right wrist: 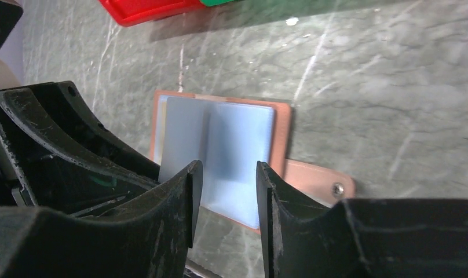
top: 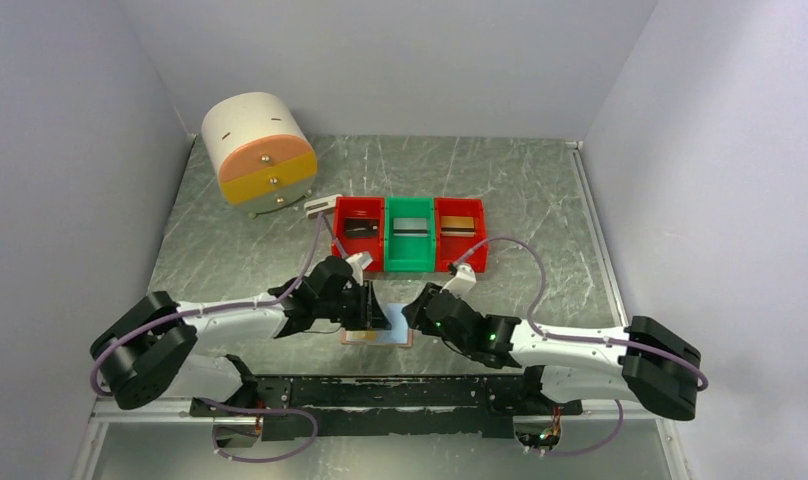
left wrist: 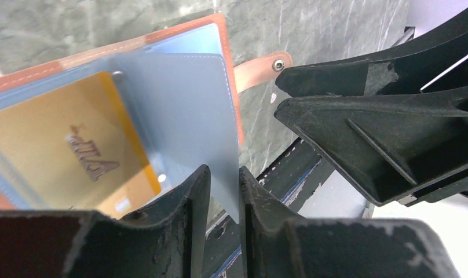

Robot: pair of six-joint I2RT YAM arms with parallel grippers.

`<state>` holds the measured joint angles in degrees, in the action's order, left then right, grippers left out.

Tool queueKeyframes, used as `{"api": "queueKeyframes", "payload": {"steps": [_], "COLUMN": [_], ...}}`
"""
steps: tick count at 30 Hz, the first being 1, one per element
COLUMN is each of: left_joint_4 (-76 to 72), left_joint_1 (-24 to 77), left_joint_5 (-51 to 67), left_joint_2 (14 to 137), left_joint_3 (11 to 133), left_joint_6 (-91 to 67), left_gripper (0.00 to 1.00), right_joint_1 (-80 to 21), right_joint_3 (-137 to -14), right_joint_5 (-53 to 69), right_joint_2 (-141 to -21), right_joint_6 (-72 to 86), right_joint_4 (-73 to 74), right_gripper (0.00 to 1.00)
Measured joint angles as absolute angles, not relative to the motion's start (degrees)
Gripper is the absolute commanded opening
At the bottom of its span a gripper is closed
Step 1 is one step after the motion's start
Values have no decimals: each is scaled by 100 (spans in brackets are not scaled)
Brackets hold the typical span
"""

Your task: Take the credit cards out of the card holder

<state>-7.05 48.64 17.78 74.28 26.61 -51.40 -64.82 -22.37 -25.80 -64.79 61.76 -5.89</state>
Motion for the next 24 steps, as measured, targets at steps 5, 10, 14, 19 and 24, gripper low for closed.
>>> {"api": "queueKeyframes", "payload": {"steps": [5, 10, 14, 19, 24], "left_joint_4": [-838, -860, -838, -607, -353], "left_joint_1": [5074, 5214, 5347, 5413, 5415], "left_joint_5": [1715, 1656, 1529, 1326, 1085], "left_joint_2": [7992, 8473, 8523, 8285, 7999], "left_joint_3": [2891, 2987, 3144, 3240, 3441], "left_joint_6": [-5120, -5148, -5144, -5083, -4971], "left_gripper": [43, 47, 57, 68, 70], "right_joint_1": [-6482, -6482, -6482, -6482, -6482], "right_joint_3": [-2047, -1898, -1861, -1861, -1861], "right_joint_5": [-2851, -3030, -3070, -3092, -3129], "right_joint_2": [-5994, -5697, -5671, -5690, -5699], "right_joint_6": [6307, 6403, 6414, 6429, 6462], "right_joint_4": [-239, -78, -12, 45, 126], "right_gripper": [44, 44, 45, 45, 46]}}
